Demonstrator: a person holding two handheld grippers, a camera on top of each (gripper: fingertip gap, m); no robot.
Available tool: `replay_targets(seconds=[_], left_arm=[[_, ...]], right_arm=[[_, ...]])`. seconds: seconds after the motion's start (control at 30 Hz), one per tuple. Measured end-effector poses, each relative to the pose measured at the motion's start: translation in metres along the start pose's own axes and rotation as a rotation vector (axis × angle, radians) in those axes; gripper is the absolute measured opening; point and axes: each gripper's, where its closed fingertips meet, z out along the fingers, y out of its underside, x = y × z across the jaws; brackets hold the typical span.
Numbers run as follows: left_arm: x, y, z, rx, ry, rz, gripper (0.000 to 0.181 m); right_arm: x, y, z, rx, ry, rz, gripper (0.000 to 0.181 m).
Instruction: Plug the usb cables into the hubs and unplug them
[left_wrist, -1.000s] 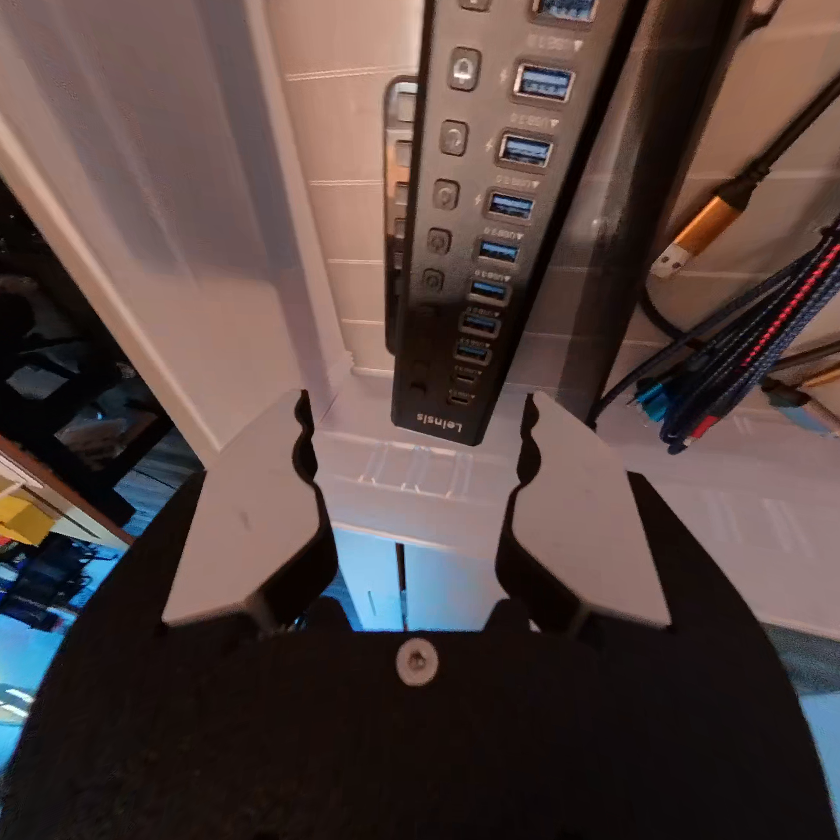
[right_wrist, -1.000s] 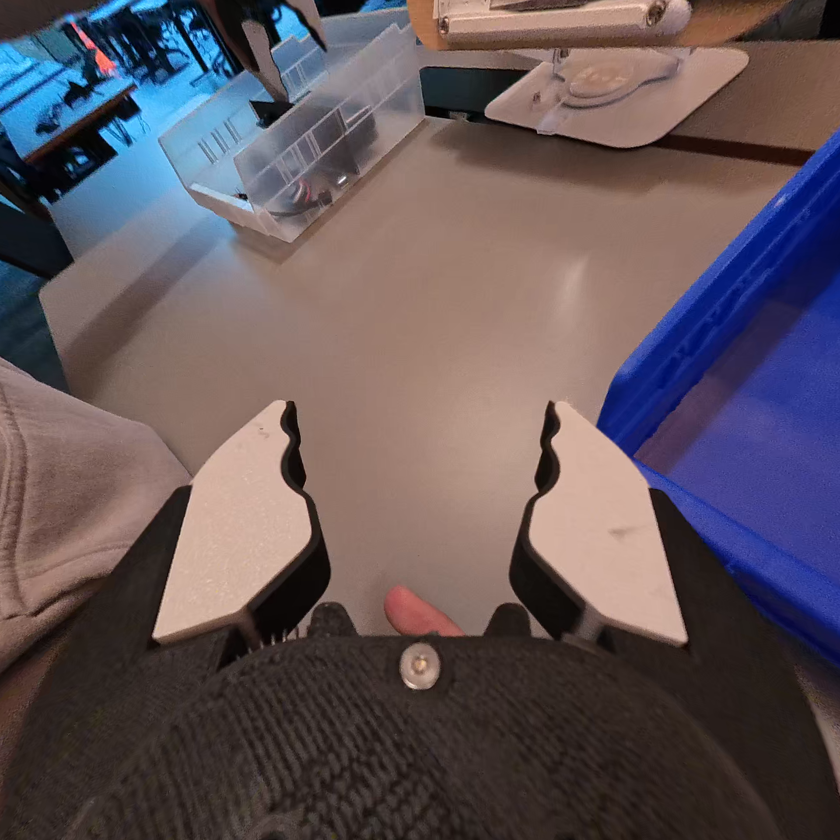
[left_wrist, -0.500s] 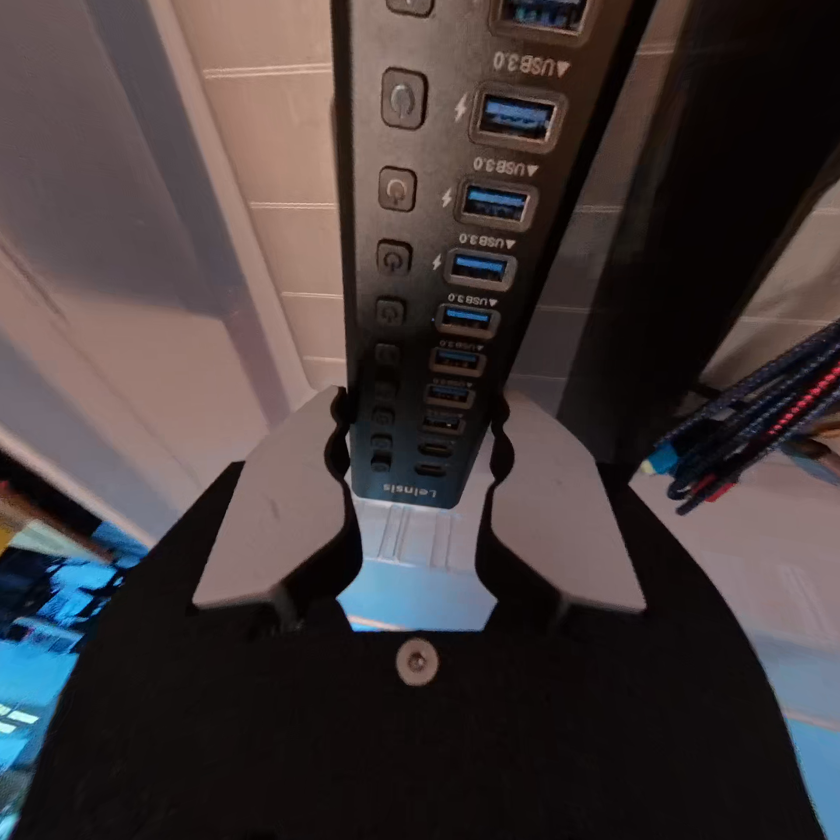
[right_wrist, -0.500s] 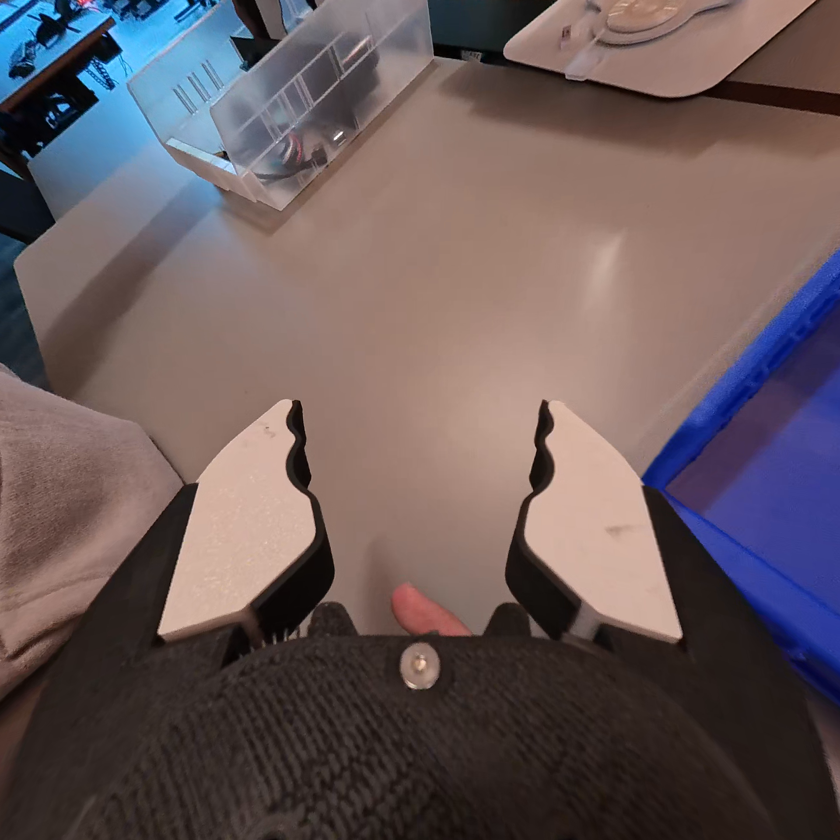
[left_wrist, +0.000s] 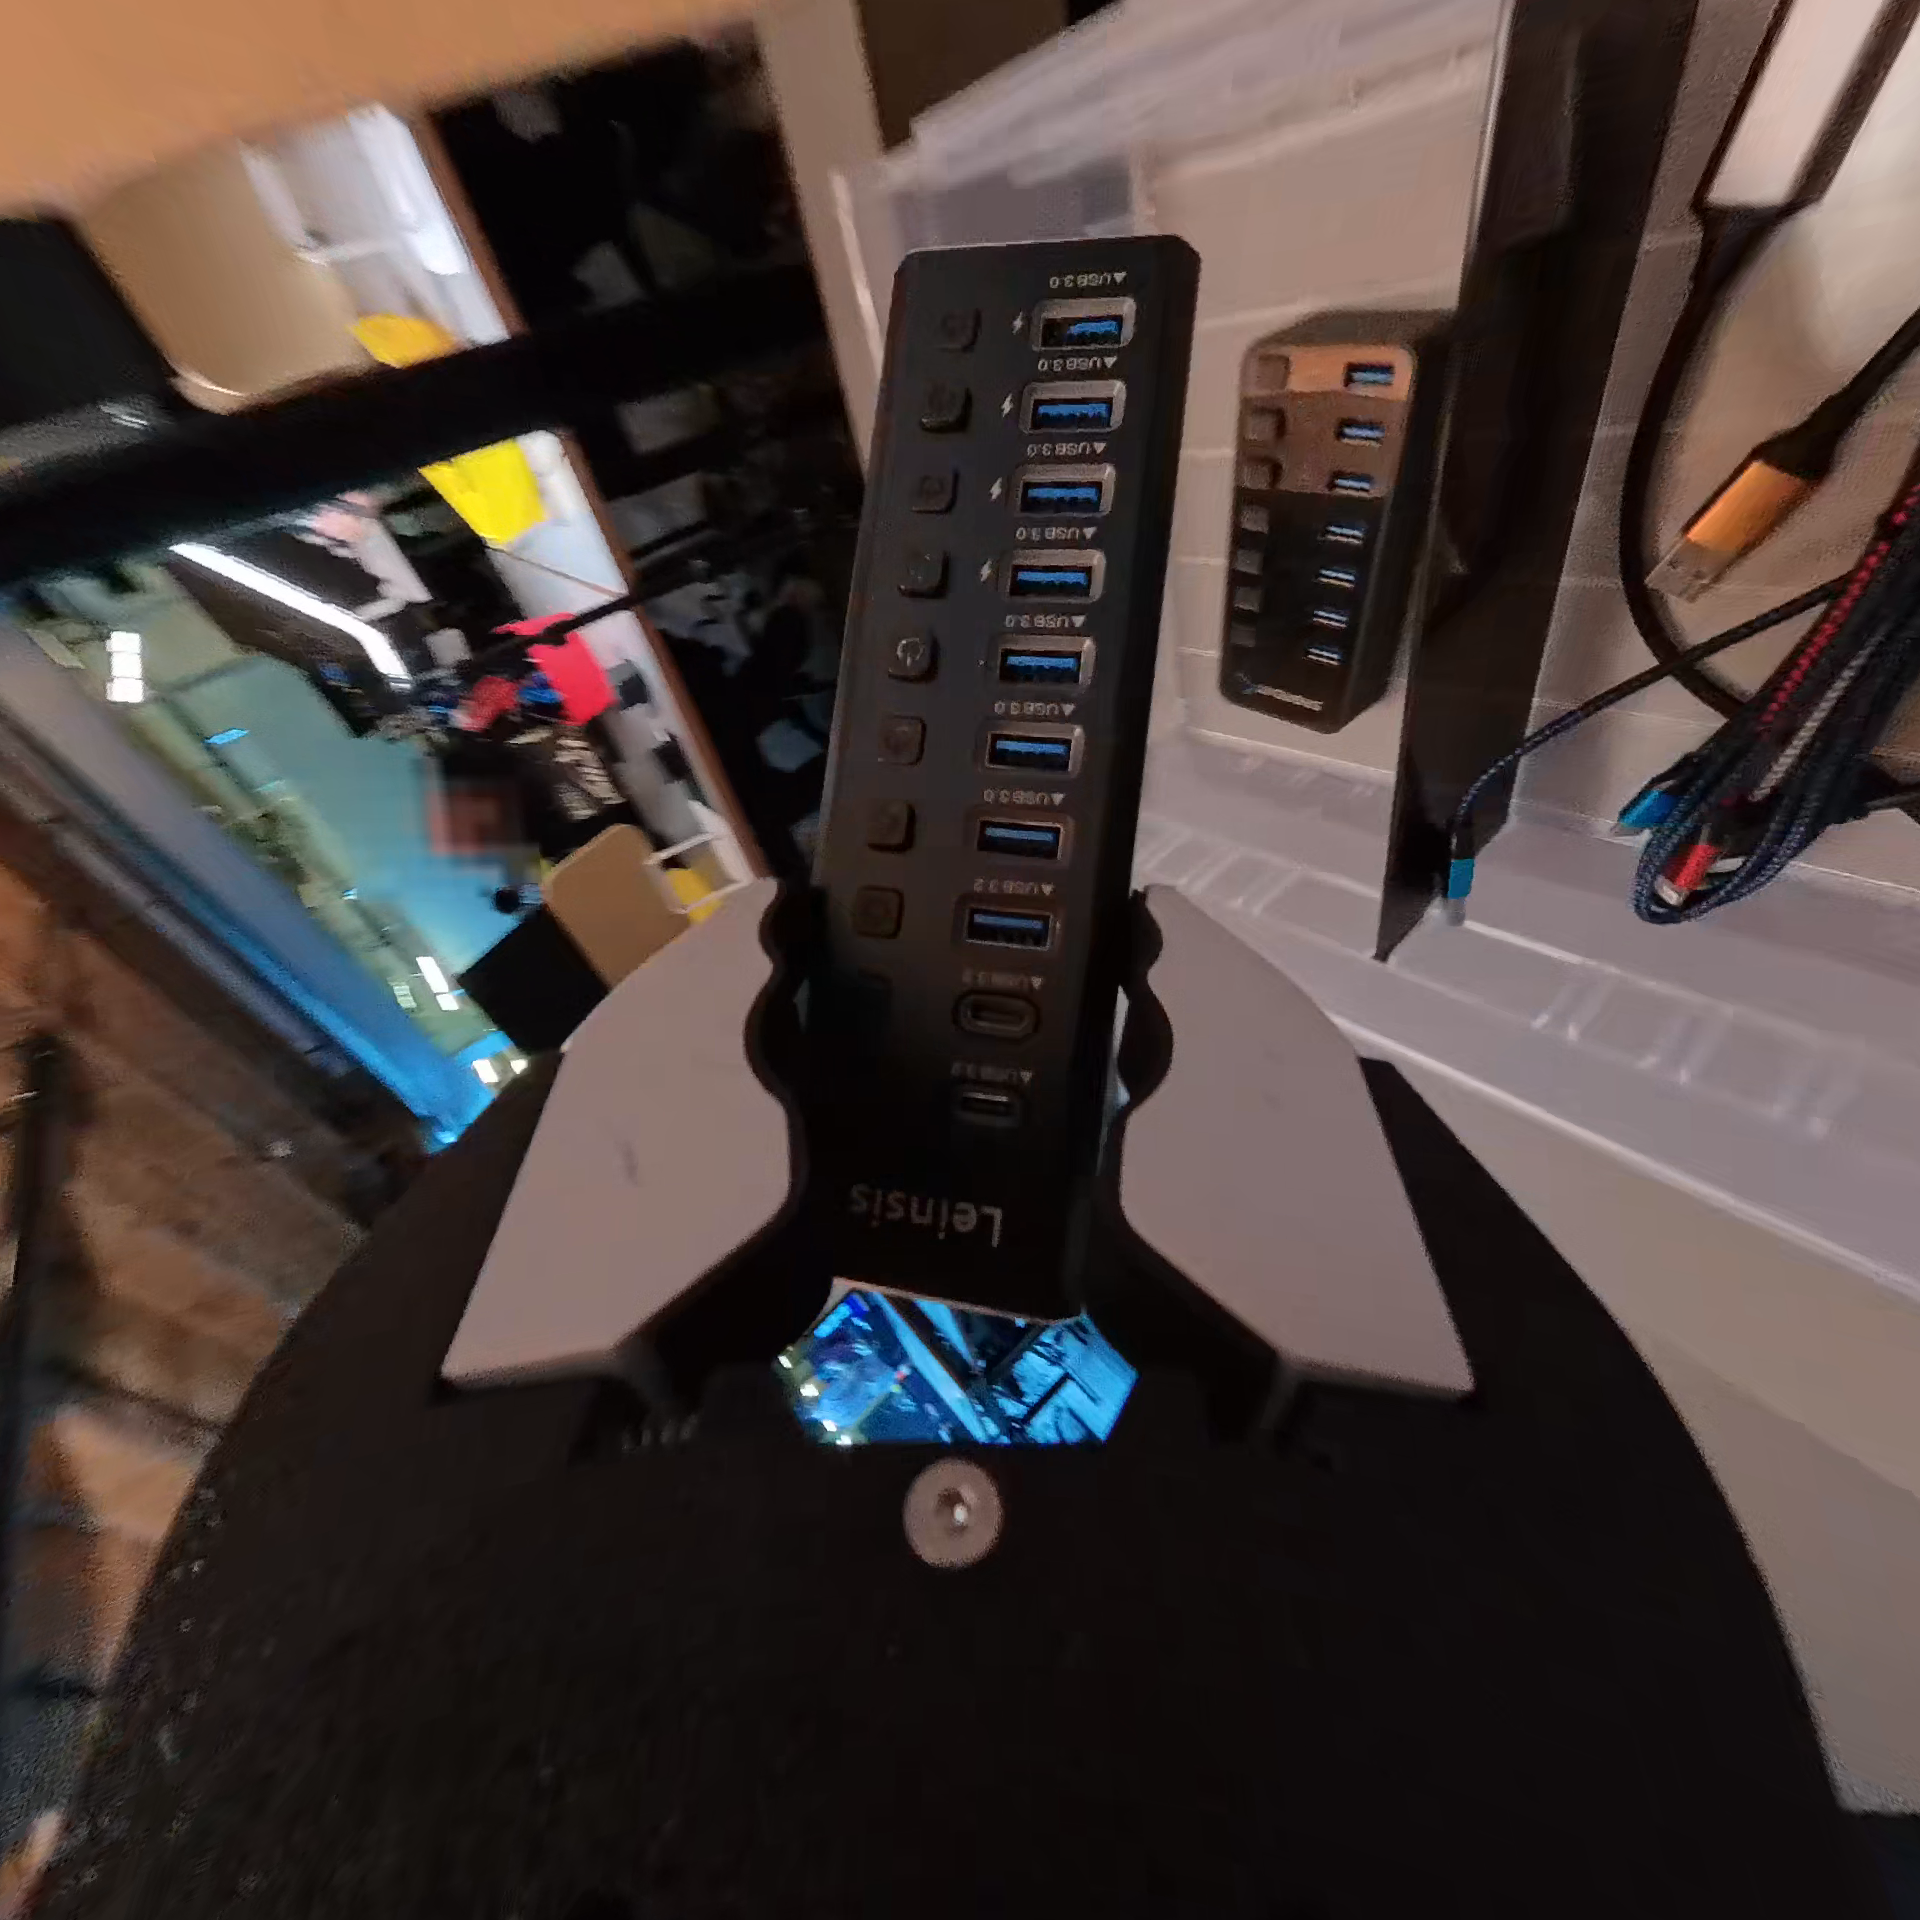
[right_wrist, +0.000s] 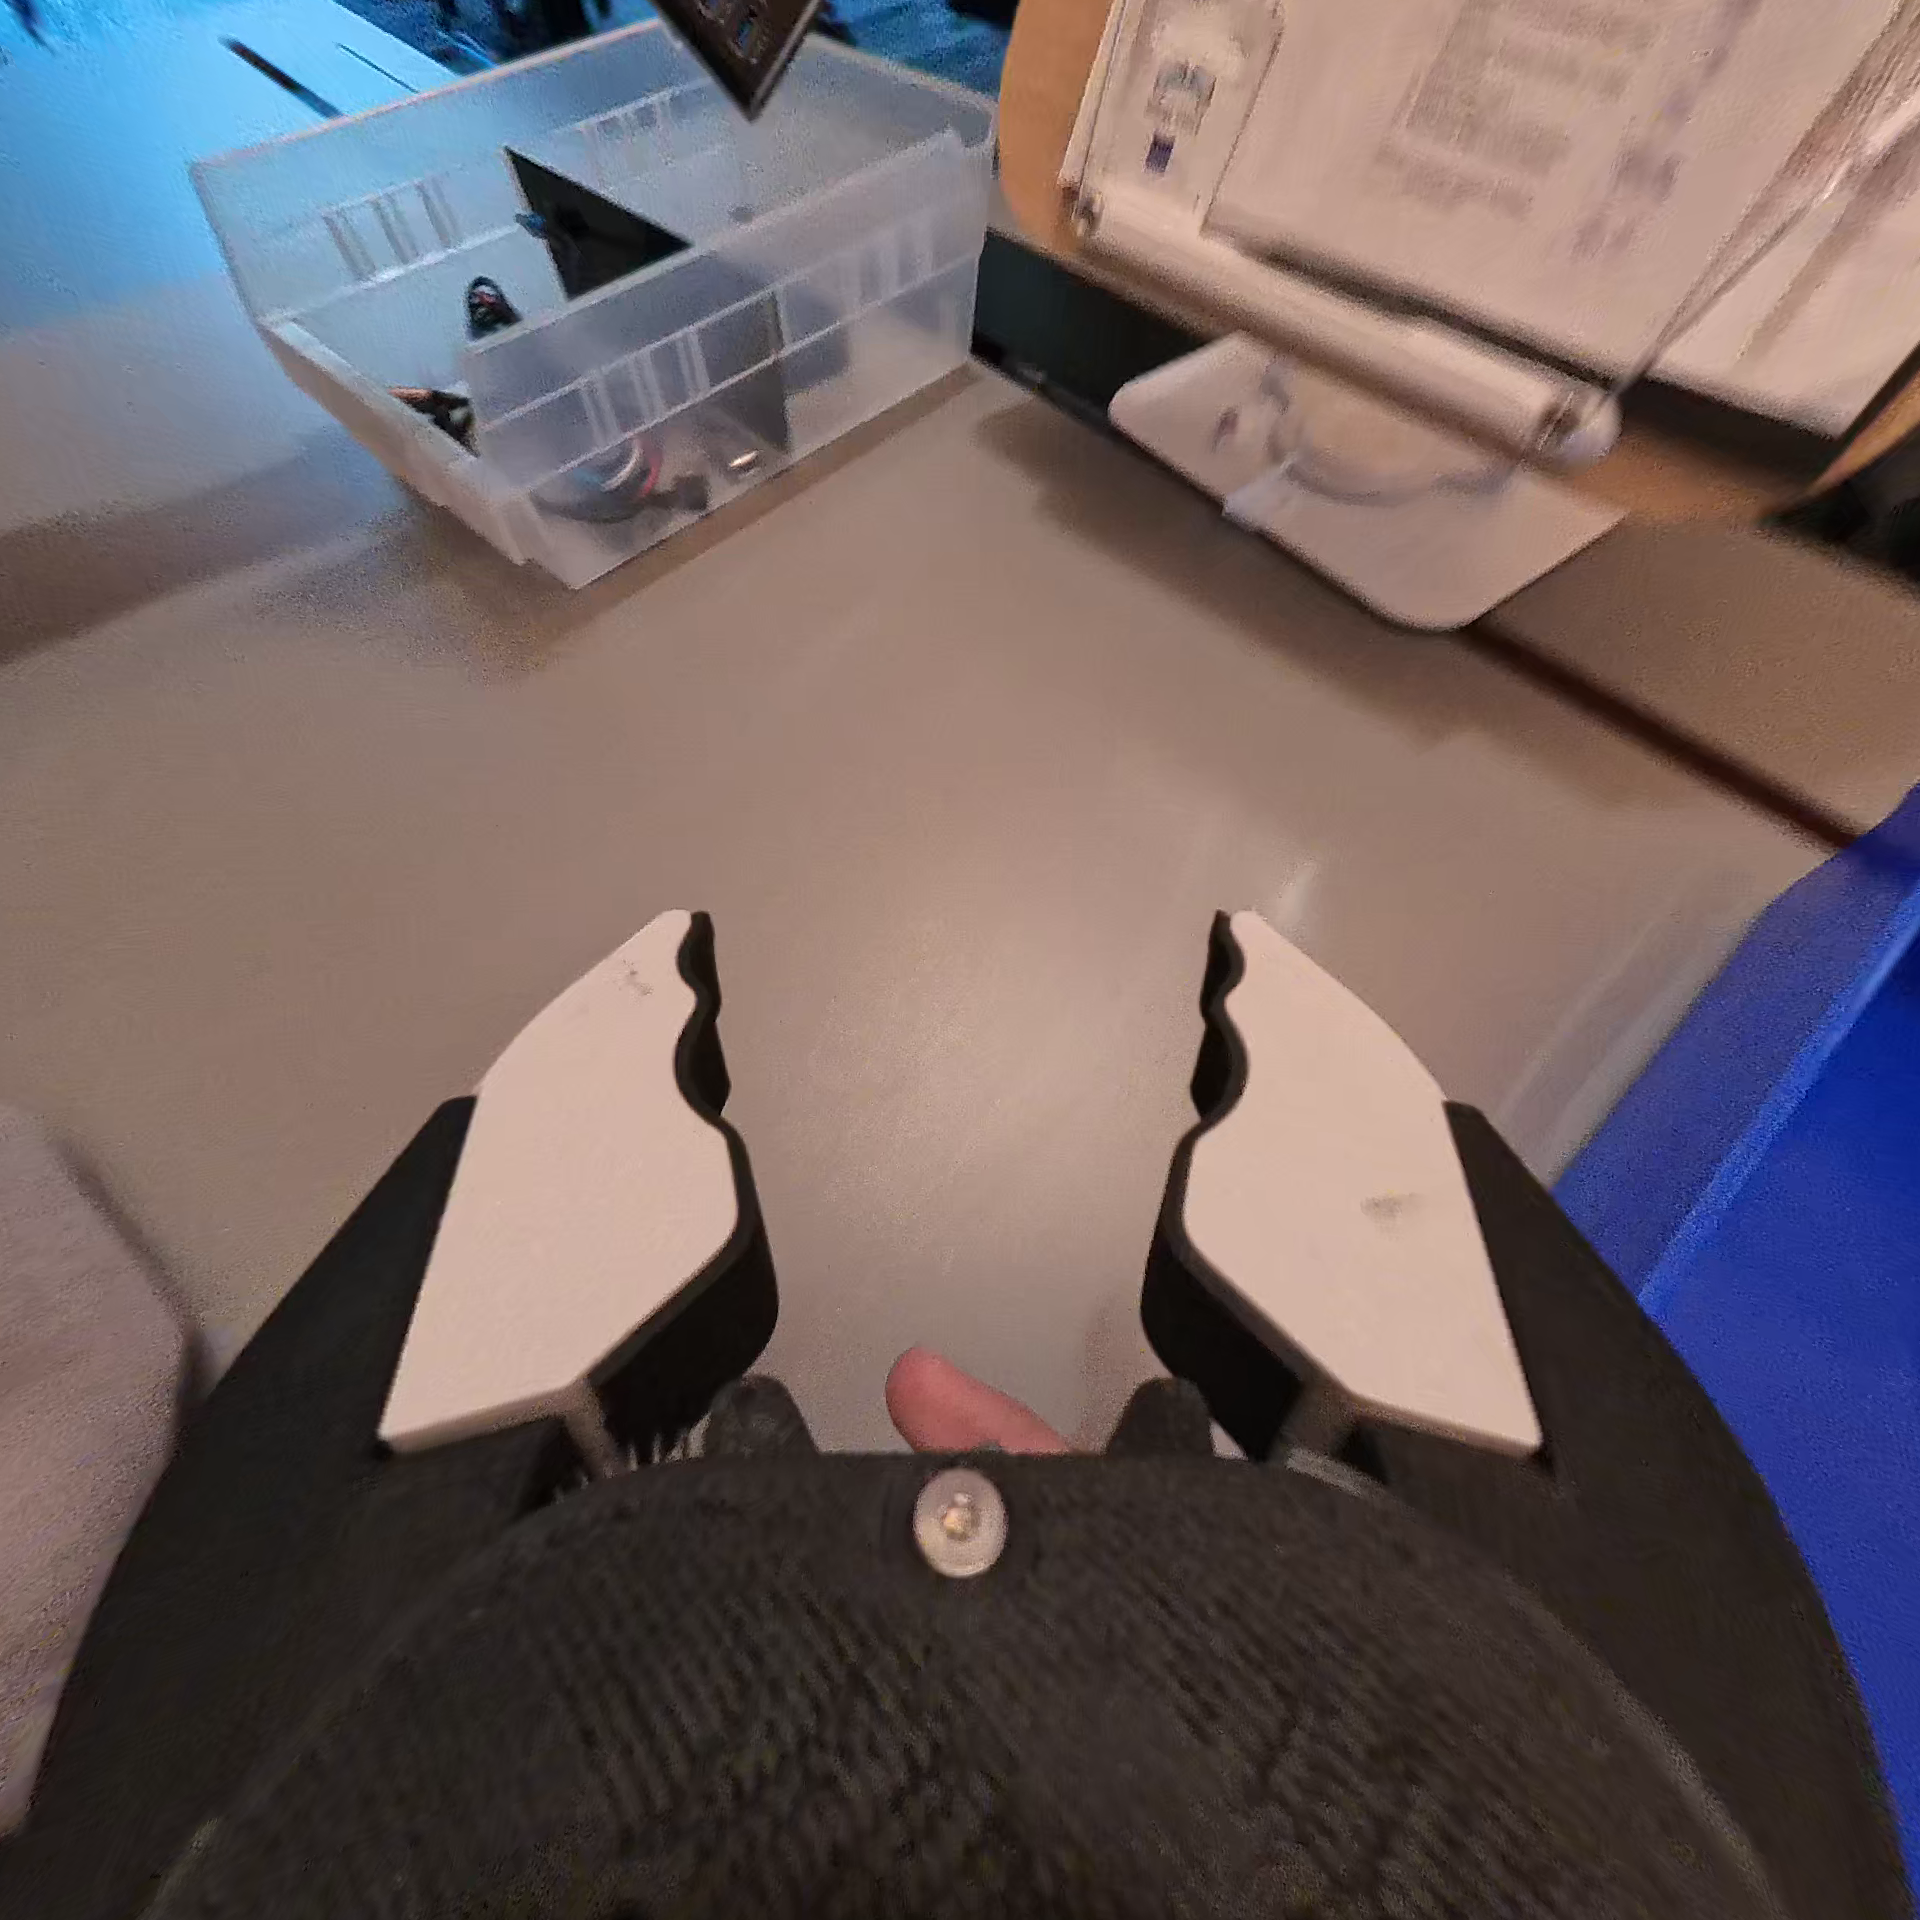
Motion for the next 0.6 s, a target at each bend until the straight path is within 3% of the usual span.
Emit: replay_targets(seconds=[0.03, 0.13, 0.3, 0.43, 0.6], left_arm=[[-0.004, -0.007, -0.017, 0.018, -0.032, 0.002, 0.059], [-0.002, -0.047, -0.065, 0.136, -0.094, -0.008, 0.058], [0.036, -0.142, -0.118, 0.334, -0.204, 0.083, 0.059], [0.067, -0.201, -0.142, 0.458, -0.207, 0.093, 0.059], [0.082, -0.235, -0.154, 0.515, -0.190, 0.083, 0.059]], right_arm=[[-0.002, -0.010, 0.004, 0.017, 0.028, -0.057, 0.091], [-0.010, -0.045, 0.016, 0.089, 0.114, -0.259, 0.095], [-0.041, -0.099, 0.041, 0.232, 0.195, -0.581, 0.101], [-0.066, -0.087, 0.068, 0.152, 0.125, -0.735, 0.098], [-0.074, -0.059, 0.076, 0.043, 0.100, -0.760, 0.086]])
